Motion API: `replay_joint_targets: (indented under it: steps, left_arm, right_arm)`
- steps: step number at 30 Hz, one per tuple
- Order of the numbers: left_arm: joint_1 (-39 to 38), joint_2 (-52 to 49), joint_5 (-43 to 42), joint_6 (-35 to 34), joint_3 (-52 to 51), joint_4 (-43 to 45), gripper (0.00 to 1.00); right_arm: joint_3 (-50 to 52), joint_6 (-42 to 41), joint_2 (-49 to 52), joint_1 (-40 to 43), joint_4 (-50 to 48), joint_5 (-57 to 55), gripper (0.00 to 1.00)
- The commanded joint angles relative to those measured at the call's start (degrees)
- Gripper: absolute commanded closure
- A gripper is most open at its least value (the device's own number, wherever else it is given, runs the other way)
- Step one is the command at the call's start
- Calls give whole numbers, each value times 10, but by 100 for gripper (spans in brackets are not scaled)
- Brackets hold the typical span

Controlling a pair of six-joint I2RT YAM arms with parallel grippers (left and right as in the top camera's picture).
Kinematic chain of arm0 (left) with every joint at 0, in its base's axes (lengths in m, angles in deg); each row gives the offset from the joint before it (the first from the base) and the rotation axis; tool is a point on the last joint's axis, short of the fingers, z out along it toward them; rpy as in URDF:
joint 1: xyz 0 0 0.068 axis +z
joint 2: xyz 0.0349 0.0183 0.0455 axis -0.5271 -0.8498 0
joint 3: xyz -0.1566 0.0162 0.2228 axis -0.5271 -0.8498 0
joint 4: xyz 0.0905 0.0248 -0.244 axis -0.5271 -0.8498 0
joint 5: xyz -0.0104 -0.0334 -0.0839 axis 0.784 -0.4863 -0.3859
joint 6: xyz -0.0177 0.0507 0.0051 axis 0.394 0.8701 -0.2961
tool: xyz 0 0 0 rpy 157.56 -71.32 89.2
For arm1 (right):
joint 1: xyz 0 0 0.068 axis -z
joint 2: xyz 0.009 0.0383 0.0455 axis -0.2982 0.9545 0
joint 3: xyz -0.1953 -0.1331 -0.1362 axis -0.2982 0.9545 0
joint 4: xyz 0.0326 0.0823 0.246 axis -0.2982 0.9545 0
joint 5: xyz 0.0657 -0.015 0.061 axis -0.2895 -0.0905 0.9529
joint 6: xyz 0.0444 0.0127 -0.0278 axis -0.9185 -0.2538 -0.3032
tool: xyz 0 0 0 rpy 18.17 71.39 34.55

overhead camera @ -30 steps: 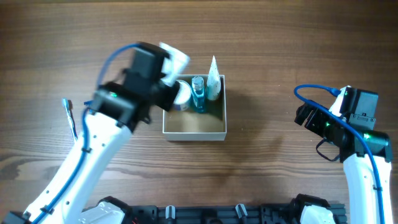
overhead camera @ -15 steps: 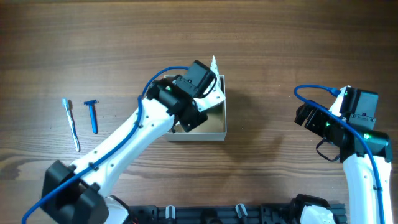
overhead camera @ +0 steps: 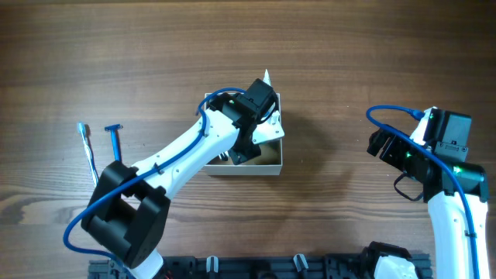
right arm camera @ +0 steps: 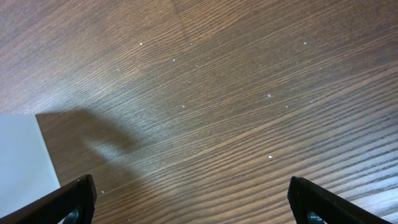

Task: Pack container
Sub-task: 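Place the toothpaste tube into the box and open the left gripper, then grasp the blue razor with the left gripper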

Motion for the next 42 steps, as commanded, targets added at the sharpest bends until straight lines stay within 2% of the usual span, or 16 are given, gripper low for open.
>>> replay_joint_targets:
  steps: [1, 3, 4, 9, 11, 13, 15, 17, 20, 22, 24, 28, 33, 42]
  left_arm:
    - [-3, -10, -14, 11, 2, -3, 78]
    - [-3, -10, -14, 11, 3, -7, 55]
    - [-3, -10, -11, 11, 3, -11, 48]
    - [-7, 42, 34, -24, 4, -31, 40]
    - [-4, 111, 57, -68, 5, -58, 24]
    - [20, 188, 82, -129, 5, -82, 0]
    - [82, 249, 82, -186, 5, -84, 0]
    - [196, 288, 73, -271, 5, -79, 0]
    - [363, 284, 26, -361, -2, -52, 0]
    - [462, 257, -19, -393, -34, -7, 0]
    - [503, 220, -45, -394, -65, 26, 0]
    - [537, 114, -45, -394, -94, 52, 0]
    - [540, -1, -44, -394, -94, 82, 0]
    - [544, -25, -36, -392, -115, 158, 0]
  right_arm:
    - [0, 8, 3, 2, -1, 9, 0]
    - [0, 8, 3, 2, -1, 9, 0]
    - [0, 8, 3, 2, -1, 9, 0]
    - [0, 8, 3, 2, -1, 9, 0]
    - [0, 8, 3, 2, -2, 9, 0]
    - [0, 9, 3, 2, -2, 9, 0]
    - [0, 8, 3, 2, -2, 9, 0]
    - [0, 8, 3, 2, -2, 9, 0]
    - [0, 8, 3, 2, -2, 9, 0]
    - [0, 9, 3, 2, -2, 9, 0]
    - [0, 8, 3, 2, -2, 9, 0]
    - [0, 8, 3, 2, -2, 9, 0]
    - [0, 8, 3, 2, -2, 9, 0]
    - [0, 8, 3, 2, -1, 9, 0]
